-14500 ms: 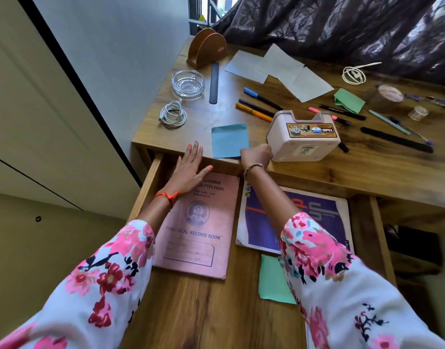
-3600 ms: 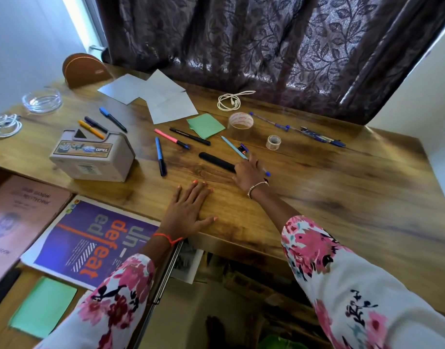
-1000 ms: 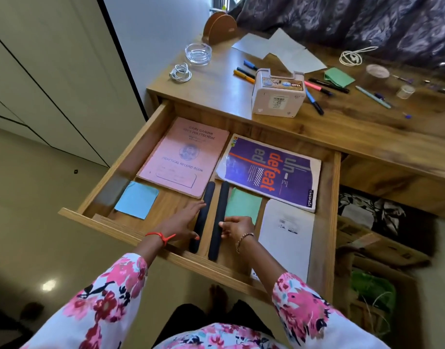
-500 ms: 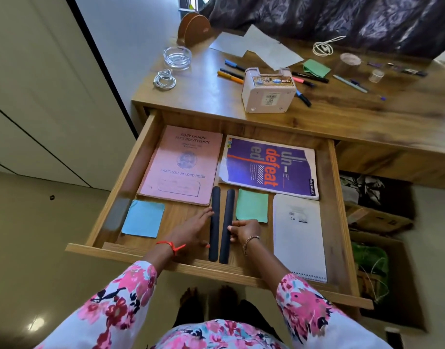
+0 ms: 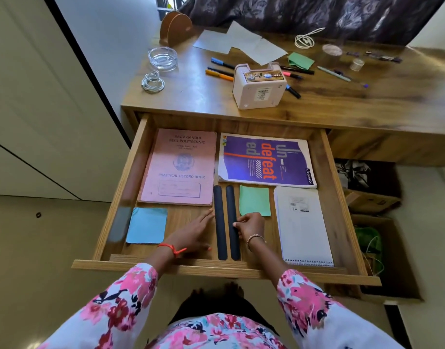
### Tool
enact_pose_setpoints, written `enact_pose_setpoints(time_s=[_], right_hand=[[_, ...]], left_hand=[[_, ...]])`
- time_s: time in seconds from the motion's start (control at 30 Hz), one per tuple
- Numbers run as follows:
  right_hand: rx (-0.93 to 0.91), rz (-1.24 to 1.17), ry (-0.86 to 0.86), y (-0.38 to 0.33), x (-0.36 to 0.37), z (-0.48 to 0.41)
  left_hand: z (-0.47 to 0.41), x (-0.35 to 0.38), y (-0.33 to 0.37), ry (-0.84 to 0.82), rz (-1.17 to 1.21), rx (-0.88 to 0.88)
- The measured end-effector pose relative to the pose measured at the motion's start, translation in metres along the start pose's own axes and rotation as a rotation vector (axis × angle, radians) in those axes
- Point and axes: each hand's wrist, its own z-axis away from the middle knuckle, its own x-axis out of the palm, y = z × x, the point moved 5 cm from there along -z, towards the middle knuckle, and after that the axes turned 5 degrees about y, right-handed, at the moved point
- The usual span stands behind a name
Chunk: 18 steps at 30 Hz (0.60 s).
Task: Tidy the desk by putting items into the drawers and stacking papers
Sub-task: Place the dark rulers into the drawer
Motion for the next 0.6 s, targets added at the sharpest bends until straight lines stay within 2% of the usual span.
enact_pose_setpoints(time_s=[0.2, 0.33, 0.6], right_hand=[[-0.038, 0.046, 0.023, -0.004, -0.008, 0.002], [-0.107, 0.123, 0.035, -0.010, -0.028, -0.002], [-0.279, 0.166, 0.203, -0.032, -0.109, -0.007]], left_hand=[[0.000, -0.014, 0.009, 0.058, 0.052, 0.070], [-0.001, -0.039, 0.026, 0.199, 0.041, 0.190], [-0.025, -0.081, 0.077, 0.473, 0.019, 0.348]])
